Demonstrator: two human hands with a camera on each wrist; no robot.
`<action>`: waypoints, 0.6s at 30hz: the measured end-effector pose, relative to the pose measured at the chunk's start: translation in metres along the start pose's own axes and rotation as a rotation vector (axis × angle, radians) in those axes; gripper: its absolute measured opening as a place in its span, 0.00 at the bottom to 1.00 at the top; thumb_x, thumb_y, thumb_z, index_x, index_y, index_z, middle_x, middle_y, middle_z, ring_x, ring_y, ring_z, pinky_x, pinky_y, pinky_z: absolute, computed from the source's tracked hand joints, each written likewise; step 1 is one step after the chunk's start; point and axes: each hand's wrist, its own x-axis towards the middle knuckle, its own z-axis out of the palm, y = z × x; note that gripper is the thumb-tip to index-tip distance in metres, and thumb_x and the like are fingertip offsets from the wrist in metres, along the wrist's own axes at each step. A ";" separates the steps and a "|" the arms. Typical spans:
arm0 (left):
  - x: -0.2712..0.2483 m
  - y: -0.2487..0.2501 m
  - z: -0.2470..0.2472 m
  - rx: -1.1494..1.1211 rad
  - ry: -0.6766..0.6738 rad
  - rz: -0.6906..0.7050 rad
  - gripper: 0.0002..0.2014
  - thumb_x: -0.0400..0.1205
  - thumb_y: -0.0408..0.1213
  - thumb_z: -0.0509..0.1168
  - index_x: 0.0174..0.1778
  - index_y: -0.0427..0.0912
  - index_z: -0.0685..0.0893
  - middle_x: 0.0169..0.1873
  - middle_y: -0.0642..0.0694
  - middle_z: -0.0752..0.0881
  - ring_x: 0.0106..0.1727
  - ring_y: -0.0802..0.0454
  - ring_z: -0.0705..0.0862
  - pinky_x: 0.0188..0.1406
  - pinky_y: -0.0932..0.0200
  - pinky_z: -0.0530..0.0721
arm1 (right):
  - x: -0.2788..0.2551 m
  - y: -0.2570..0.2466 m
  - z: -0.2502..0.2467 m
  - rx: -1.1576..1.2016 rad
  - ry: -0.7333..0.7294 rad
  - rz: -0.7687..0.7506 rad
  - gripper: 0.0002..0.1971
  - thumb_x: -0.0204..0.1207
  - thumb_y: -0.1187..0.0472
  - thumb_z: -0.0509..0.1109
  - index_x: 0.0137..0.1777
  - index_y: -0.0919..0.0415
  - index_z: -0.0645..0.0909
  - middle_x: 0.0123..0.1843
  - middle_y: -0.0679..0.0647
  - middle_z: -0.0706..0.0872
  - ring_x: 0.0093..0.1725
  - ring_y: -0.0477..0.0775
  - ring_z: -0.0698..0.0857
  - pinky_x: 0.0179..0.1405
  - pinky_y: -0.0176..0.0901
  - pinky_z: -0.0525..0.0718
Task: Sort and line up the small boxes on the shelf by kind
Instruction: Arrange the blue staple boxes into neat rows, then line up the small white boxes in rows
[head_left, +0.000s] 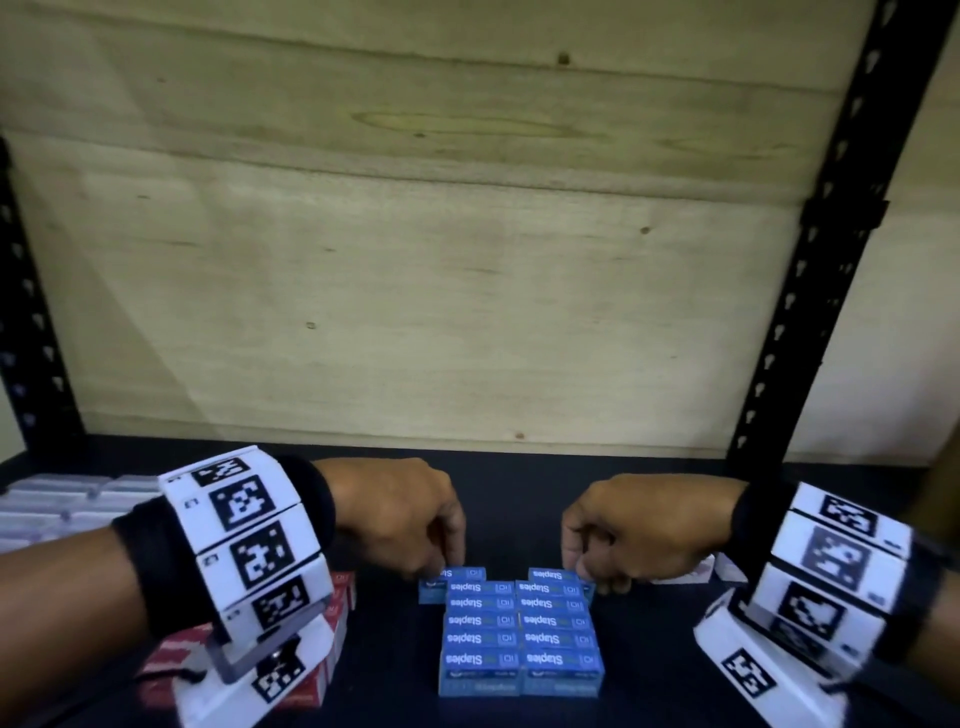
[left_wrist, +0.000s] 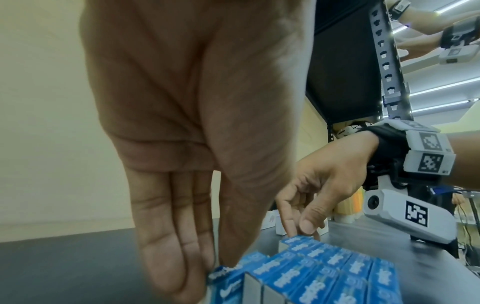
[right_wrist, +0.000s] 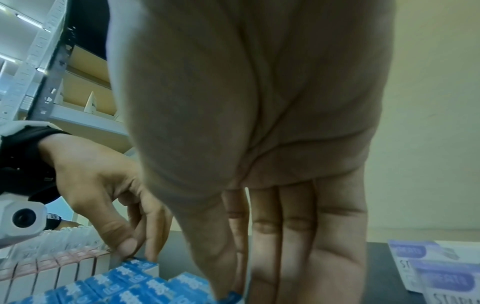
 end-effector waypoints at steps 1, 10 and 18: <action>0.001 0.001 0.000 -0.009 0.000 0.008 0.12 0.81 0.37 0.67 0.57 0.54 0.89 0.43 0.55 0.92 0.37 0.68 0.83 0.43 0.73 0.79 | 0.001 0.000 0.001 -0.001 0.006 -0.003 0.07 0.83 0.59 0.66 0.55 0.53 0.86 0.46 0.49 0.93 0.38 0.42 0.87 0.49 0.40 0.86; 0.012 0.010 0.002 -0.034 -0.001 0.062 0.12 0.80 0.34 0.68 0.57 0.50 0.89 0.47 0.53 0.92 0.39 0.64 0.86 0.47 0.69 0.82 | 0.009 -0.005 0.004 -0.011 0.031 -0.042 0.06 0.82 0.58 0.67 0.54 0.53 0.85 0.37 0.42 0.88 0.35 0.39 0.84 0.37 0.29 0.78; 0.017 0.020 -0.003 0.067 0.024 0.050 0.10 0.81 0.43 0.68 0.57 0.54 0.88 0.47 0.58 0.90 0.43 0.64 0.83 0.47 0.68 0.79 | 0.000 0.007 -0.003 0.009 0.082 -0.036 0.07 0.82 0.56 0.67 0.56 0.49 0.85 0.42 0.45 0.91 0.37 0.39 0.86 0.44 0.32 0.81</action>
